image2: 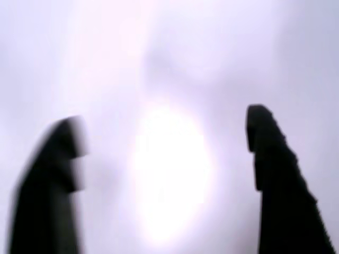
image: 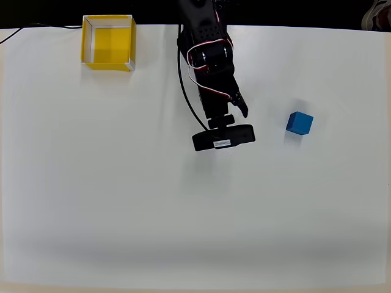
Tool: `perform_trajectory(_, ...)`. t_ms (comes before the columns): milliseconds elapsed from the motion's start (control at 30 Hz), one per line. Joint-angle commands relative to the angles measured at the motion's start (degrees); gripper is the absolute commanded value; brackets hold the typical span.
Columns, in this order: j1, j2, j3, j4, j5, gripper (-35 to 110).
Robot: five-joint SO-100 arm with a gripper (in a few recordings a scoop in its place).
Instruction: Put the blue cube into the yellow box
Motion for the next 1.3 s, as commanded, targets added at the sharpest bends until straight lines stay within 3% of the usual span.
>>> perform_trajectory(0,-10.2,-4.3,-9.6,-8.5,2.2,45)
perform_trajectory(333,-24.3,-18.7,-10.5,-28.2,-0.2,48)
perform_trajectory(1267,-27.2,-48.8,-8.7,-57.0,-3.2,47)
